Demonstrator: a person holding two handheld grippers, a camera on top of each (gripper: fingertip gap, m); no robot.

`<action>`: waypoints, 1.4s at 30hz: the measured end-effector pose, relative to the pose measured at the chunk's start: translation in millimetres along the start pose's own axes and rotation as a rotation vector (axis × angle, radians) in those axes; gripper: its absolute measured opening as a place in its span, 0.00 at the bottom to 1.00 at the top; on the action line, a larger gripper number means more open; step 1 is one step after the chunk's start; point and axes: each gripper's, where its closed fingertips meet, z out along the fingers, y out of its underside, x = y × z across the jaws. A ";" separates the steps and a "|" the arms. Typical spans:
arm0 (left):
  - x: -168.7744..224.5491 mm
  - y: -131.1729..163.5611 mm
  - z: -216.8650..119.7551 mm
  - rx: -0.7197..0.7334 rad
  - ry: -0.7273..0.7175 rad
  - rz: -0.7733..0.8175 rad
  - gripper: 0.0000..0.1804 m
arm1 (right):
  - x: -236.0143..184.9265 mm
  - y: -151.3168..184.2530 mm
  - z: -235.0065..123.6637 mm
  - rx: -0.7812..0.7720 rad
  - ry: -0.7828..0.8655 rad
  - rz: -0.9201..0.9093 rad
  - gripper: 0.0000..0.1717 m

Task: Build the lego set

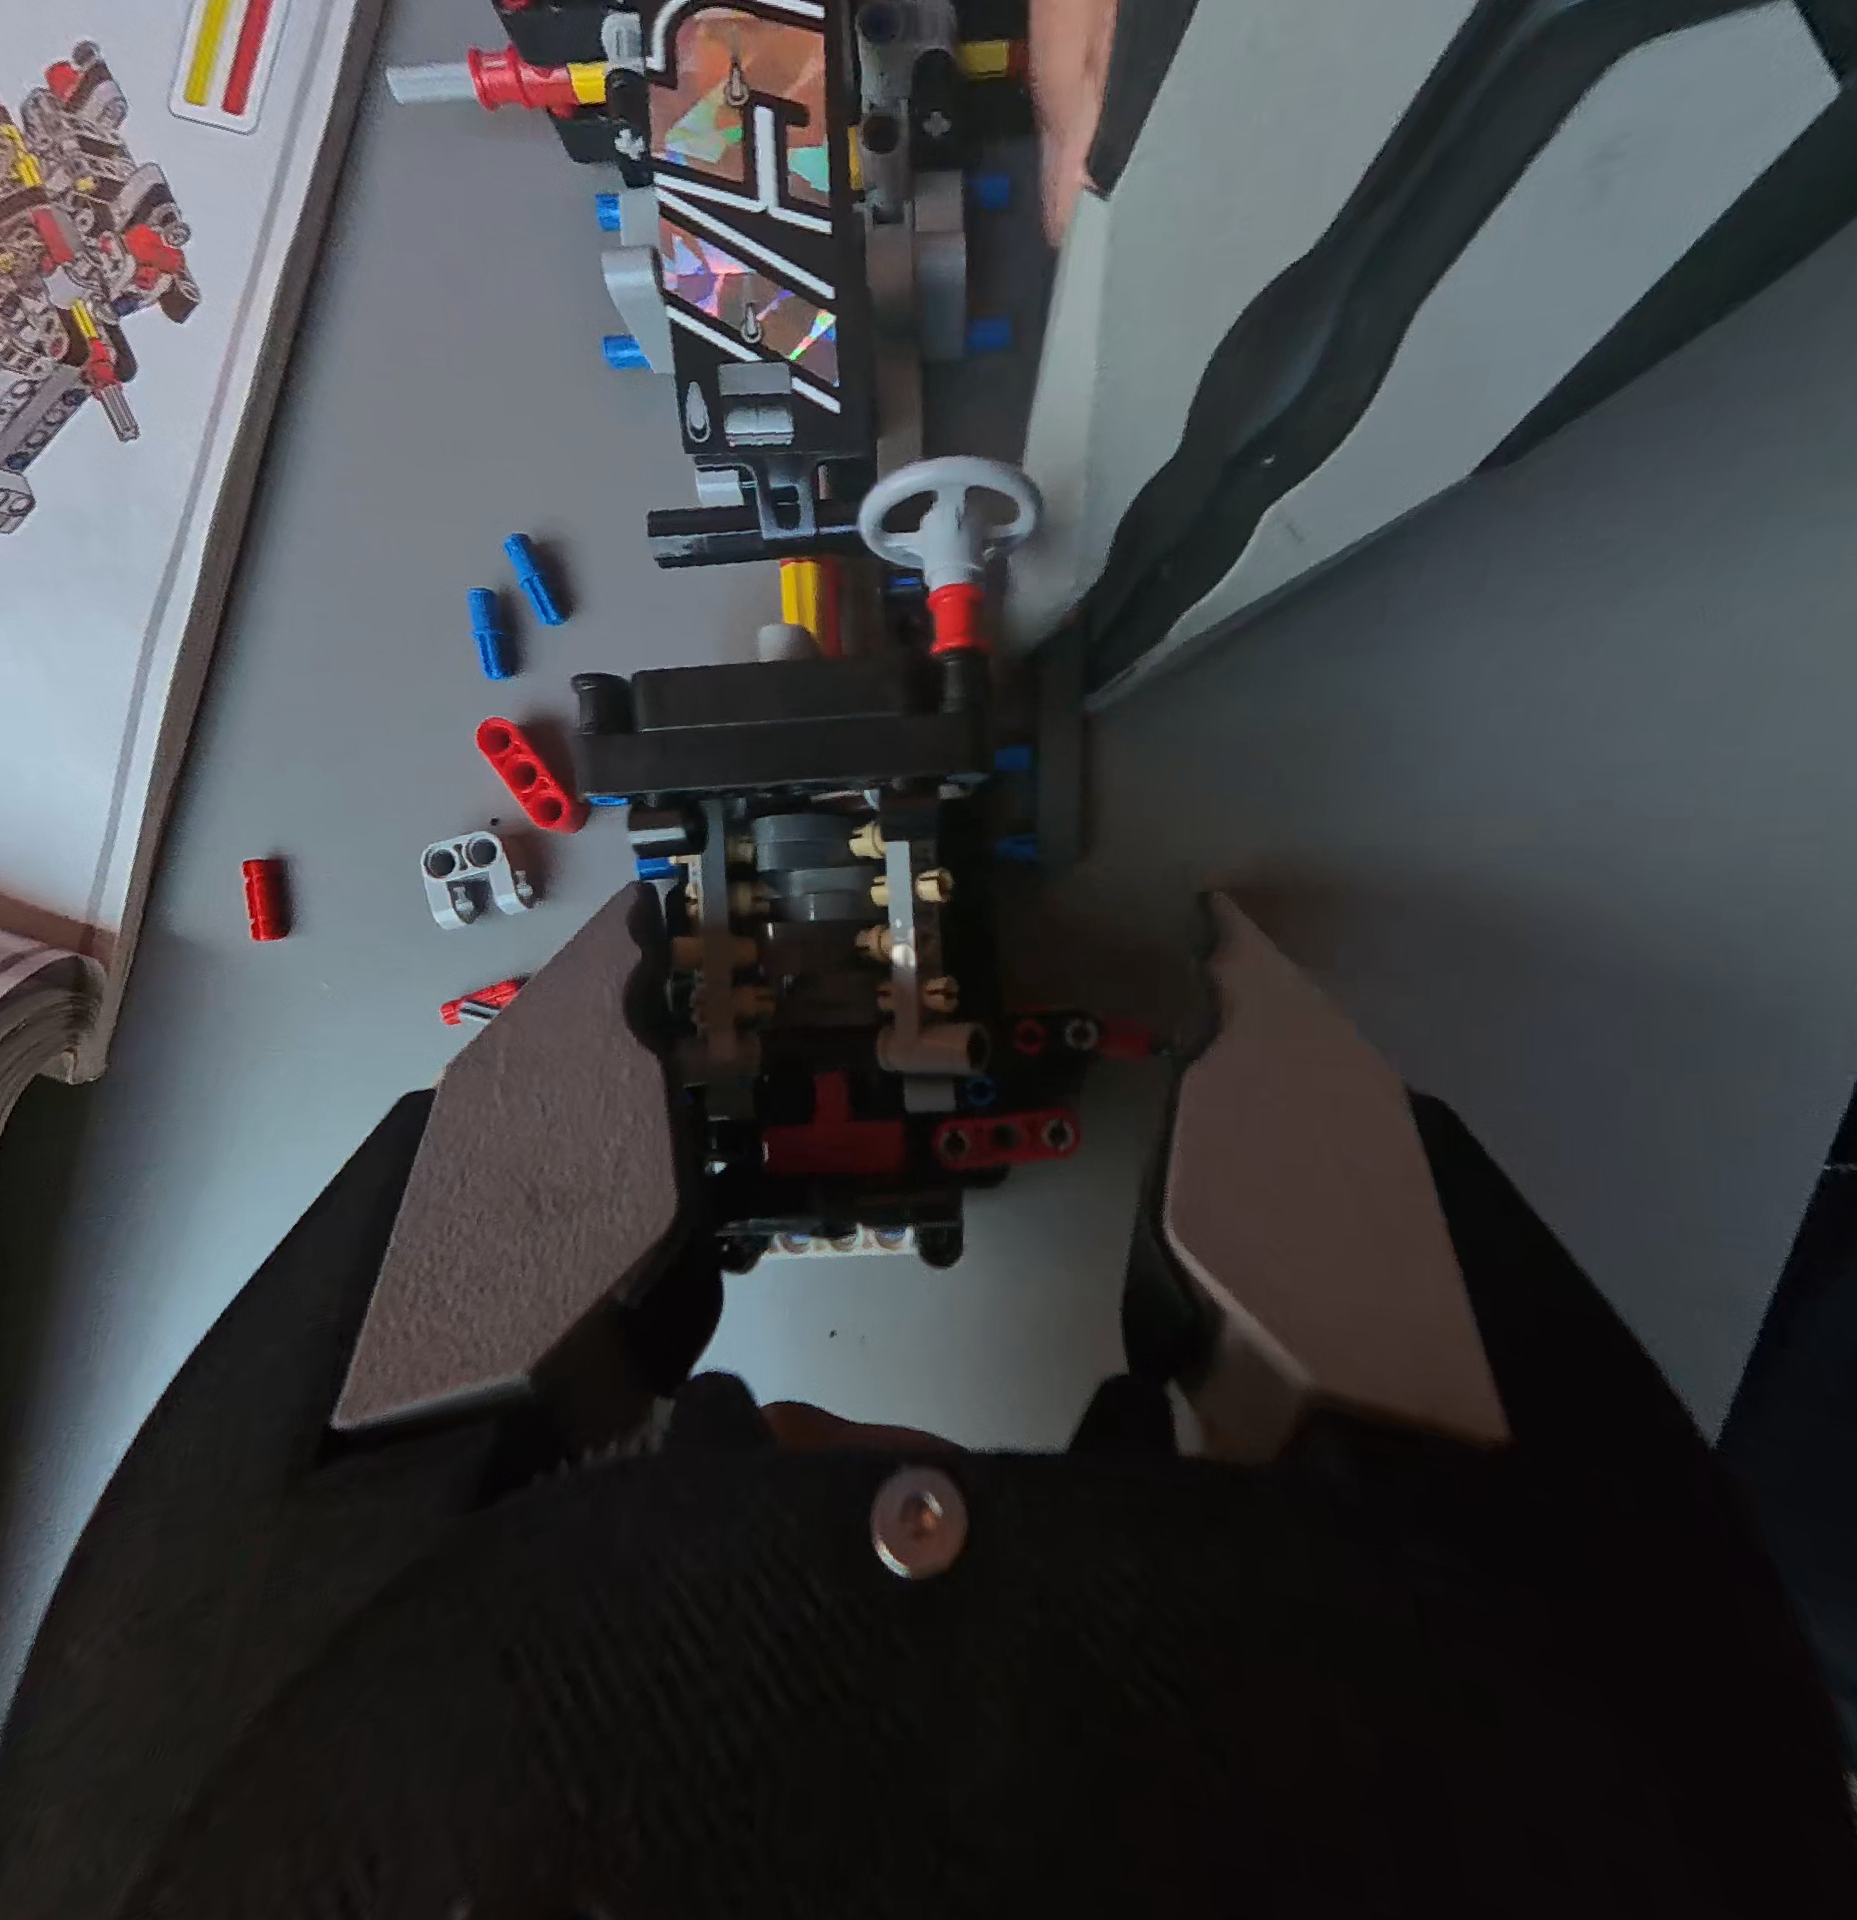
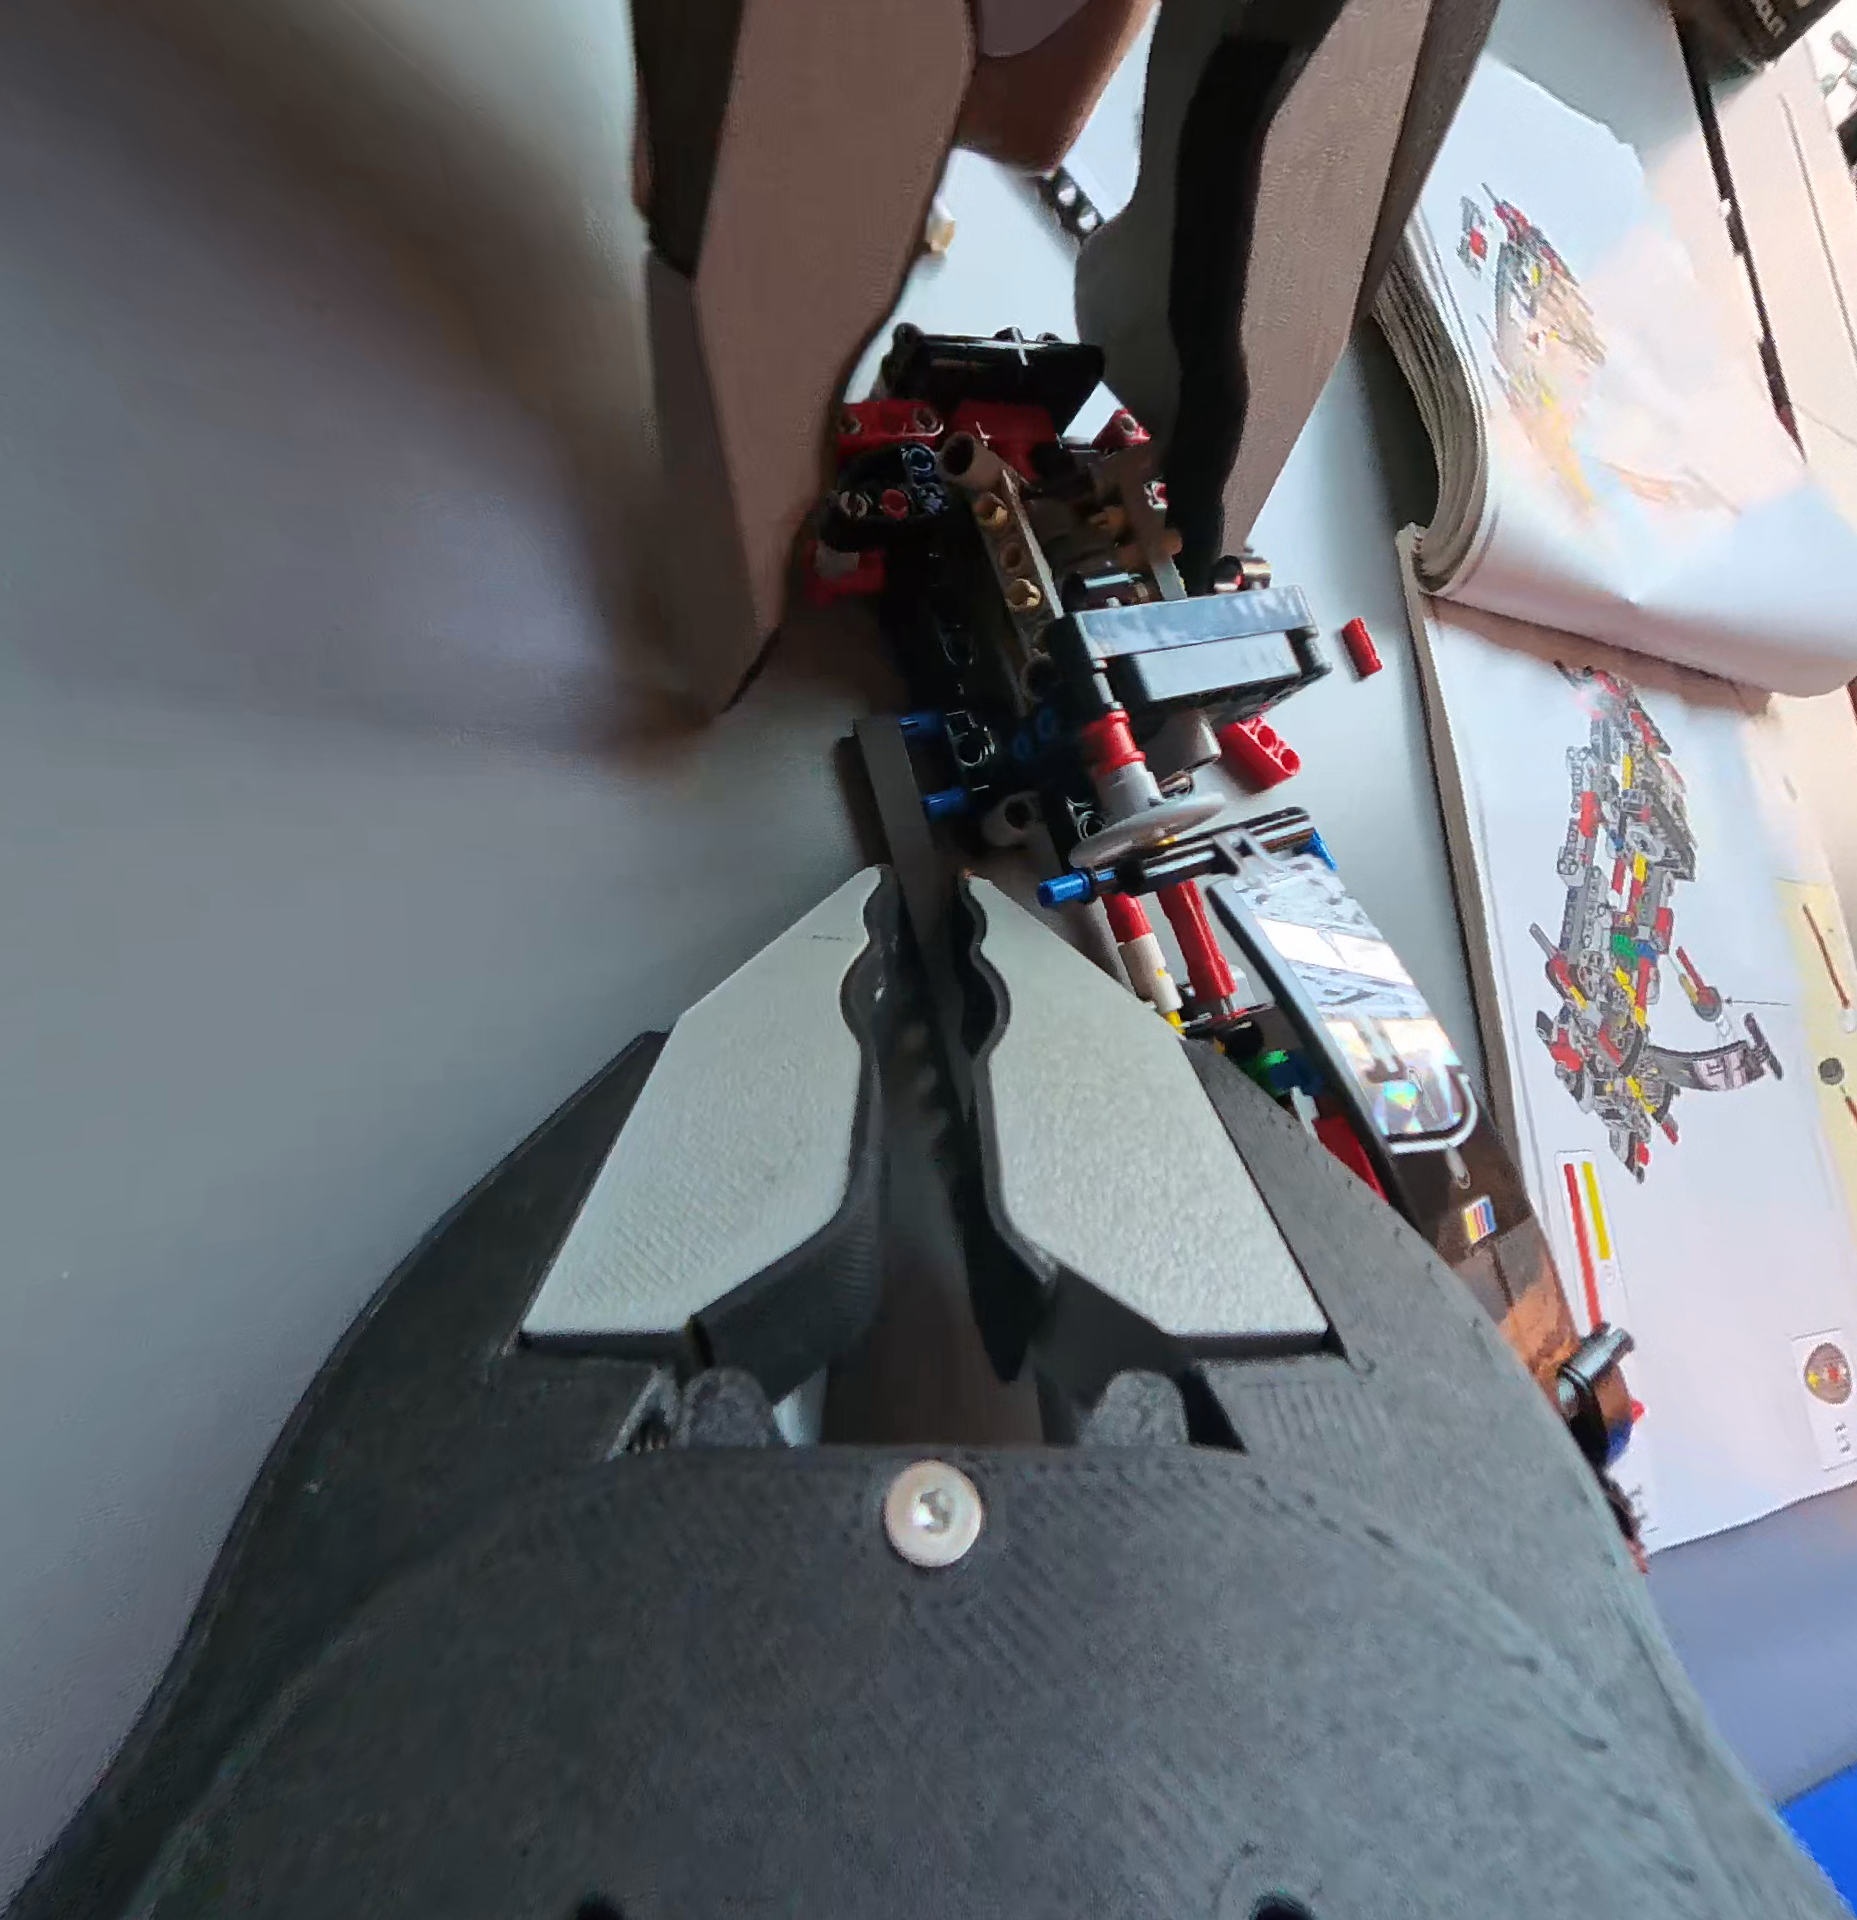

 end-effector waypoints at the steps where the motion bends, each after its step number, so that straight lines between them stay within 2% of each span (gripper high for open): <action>1: -1.7 0.2 -0.7 0.002 -0.004 -0.005 0.51 | -0.9 -0.1 -0.5 0.002 0.002 -0.013 0.04; 4: -5.5 0.8 -1.6 0.005 -0.003 -0.005 0.47 | -1.6 -1.3 -1.1 0.012 -0.007 -0.011 0.04; 14: -9.5 1.9 -1.5 0.001 0.049 0.045 0.46 | -2.6 -3.7 -2.4 0.045 -0.121 0.065 0.03; 34: -11.8 -0.6 -0.5 0.006 0.041 0.067 0.45 | 4.1 -2.6 0.2 0.024 -0.164 0.226 0.05; 38: -16.8 -1.9 -0.5 -0.007 0.030 0.059 0.39 | 1.7 -3.2 1.3 0.004 -0.188 0.274 0.04; 39: -17.1 -1.6 -0.2 -0.010 0.034 0.056 0.39 | 3.0 -3.6 1.1 0.004 -0.188 0.294 0.04; 42: -12.1 -0.9 1.6 -0.027 0.048 0.055 0.50 | 5.9 -3.8 1.1 0.004 -0.180 0.338 0.04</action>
